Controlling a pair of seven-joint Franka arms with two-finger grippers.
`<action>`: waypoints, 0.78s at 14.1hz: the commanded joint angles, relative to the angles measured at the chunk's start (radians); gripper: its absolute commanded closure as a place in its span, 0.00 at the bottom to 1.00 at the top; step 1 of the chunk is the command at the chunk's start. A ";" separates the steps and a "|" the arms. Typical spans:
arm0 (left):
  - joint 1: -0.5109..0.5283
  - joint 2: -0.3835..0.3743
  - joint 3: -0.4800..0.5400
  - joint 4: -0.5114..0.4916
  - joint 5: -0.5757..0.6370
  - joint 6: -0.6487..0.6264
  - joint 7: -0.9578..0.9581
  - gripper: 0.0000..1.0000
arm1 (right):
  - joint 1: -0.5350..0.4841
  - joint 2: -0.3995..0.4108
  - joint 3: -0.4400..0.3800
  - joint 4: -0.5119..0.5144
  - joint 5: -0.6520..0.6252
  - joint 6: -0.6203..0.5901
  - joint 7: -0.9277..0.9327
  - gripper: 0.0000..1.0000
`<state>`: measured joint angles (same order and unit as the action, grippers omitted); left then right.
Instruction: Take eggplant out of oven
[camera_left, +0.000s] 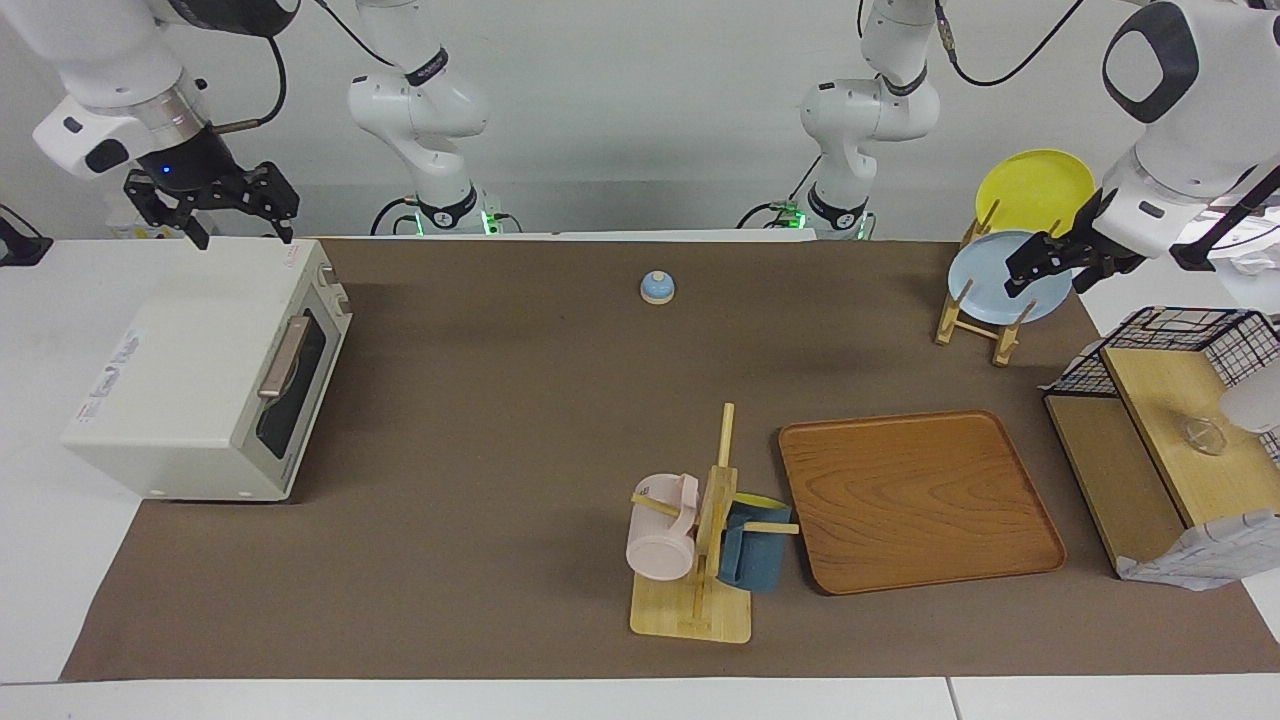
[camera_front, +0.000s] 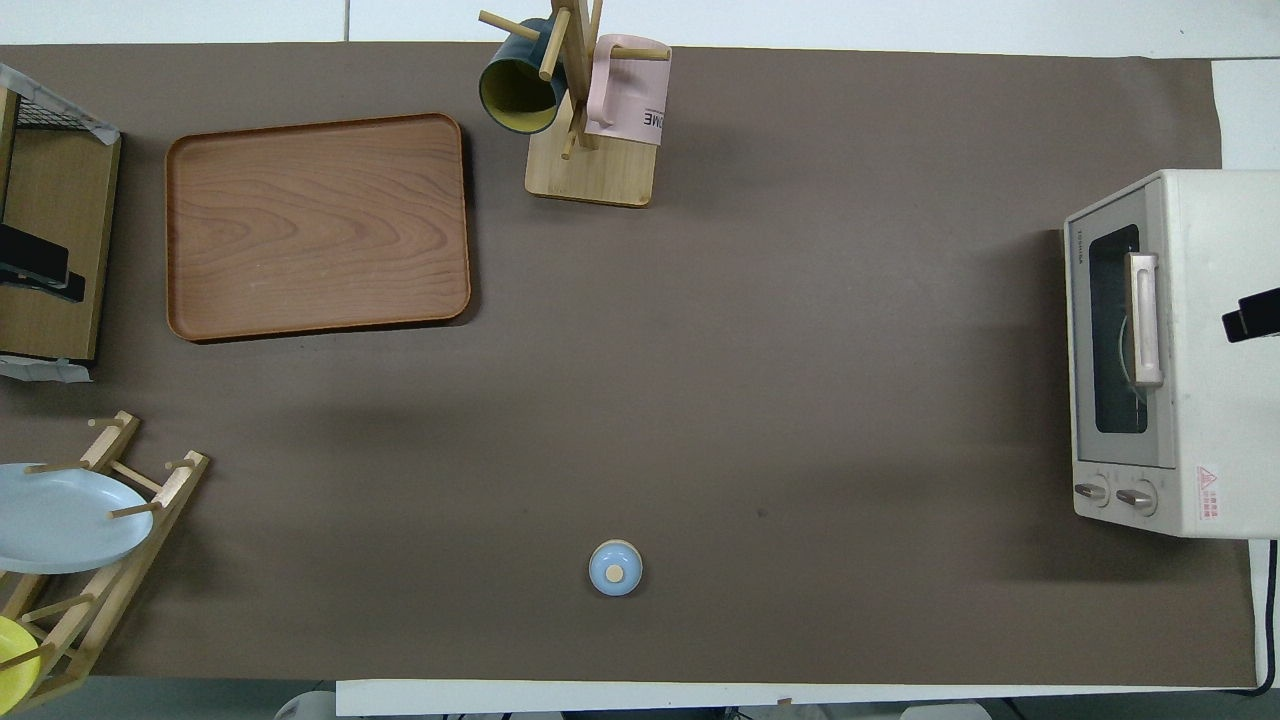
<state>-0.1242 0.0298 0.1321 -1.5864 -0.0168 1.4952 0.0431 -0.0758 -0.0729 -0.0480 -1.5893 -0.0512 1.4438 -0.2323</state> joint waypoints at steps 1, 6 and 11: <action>-0.006 -0.023 0.003 0.017 0.001 -0.027 0.001 0.00 | -0.012 0.008 0.008 0.022 0.019 -0.011 0.002 0.00; -0.011 -0.044 -0.002 0.017 0.011 -0.016 0.004 0.00 | -0.005 0.005 0.010 0.019 0.019 -0.023 0.001 0.00; -0.003 -0.068 0.000 0.014 0.011 -0.029 0.001 0.00 | -0.013 -0.031 0.008 -0.073 0.021 0.004 -0.019 0.71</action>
<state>-0.1265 -0.0171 0.1293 -1.5714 -0.0163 1.4923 0.0432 -0.0727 -0.0732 -0.0449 -1.5997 -0.0509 1.4377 -0.2326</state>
